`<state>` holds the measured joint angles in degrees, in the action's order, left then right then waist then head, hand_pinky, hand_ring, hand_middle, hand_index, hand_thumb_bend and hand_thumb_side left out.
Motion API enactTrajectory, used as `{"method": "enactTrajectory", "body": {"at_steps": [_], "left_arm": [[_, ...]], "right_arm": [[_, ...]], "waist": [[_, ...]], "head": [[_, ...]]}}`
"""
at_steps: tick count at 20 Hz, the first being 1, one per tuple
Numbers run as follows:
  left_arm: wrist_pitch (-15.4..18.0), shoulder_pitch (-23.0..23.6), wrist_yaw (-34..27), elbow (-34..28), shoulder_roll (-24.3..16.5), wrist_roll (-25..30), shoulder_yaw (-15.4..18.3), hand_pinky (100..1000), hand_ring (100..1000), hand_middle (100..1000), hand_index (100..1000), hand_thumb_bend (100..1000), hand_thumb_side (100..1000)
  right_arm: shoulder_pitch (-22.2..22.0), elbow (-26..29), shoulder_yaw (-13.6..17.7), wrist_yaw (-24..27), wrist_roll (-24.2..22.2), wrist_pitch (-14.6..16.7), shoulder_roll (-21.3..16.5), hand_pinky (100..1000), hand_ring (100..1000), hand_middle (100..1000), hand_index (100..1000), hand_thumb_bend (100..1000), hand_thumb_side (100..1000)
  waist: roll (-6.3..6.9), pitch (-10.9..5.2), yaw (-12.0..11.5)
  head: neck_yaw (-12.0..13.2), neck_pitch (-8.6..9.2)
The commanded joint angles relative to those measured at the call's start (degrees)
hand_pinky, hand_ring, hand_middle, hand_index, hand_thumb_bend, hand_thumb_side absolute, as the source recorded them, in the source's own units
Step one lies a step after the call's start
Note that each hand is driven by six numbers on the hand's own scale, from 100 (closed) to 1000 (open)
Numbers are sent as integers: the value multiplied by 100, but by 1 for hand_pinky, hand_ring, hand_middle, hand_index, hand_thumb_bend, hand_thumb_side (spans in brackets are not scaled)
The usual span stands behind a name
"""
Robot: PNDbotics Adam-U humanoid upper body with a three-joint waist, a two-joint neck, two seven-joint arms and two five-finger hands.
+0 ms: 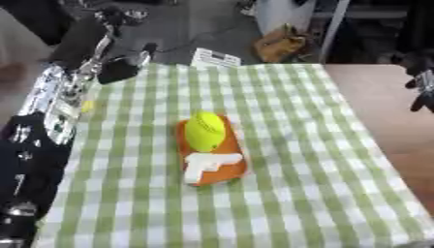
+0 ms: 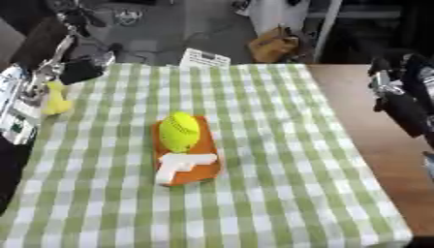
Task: Pick up objects on the table and place them in the box.
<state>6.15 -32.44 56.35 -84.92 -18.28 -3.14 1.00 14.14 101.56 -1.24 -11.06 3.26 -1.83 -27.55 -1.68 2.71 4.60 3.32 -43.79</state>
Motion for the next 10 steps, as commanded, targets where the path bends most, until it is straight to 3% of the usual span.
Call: {"method": "enactTrajectory", "body": {"at_steps": [1,2,7,10], "left_arm": [[-258,216,-318,-510,62,-94,123,513,583,679,795,250,843],[-345,355,-414,-598,110,-119,154,487,567,662,788,163,914],[-649,1111,-899,-1103,398,-118,240,483,569,664,790,137,937],[-731,1280,-1201,-1308,392,-52,225,482,566,662,790,127,944]], "right_arm": [[83,132,84,-28,23,-2,-175,354,568,582,828,167,628],[90,135,101,-30,34,-4,-174,354,568,582,828,167,627],[101,143,114,-45,47,-9,-187,354,568,582,828,167,628],[93,143,111,-47,38,-8,-183,354,568,581,828,167,628]], "waist": [[70,-100,1],[70,-79,-8],[82,-72,-19],[77,-81,-11]], "head": [[-27,37],[-26,72],[23,88],[43,85]]}}
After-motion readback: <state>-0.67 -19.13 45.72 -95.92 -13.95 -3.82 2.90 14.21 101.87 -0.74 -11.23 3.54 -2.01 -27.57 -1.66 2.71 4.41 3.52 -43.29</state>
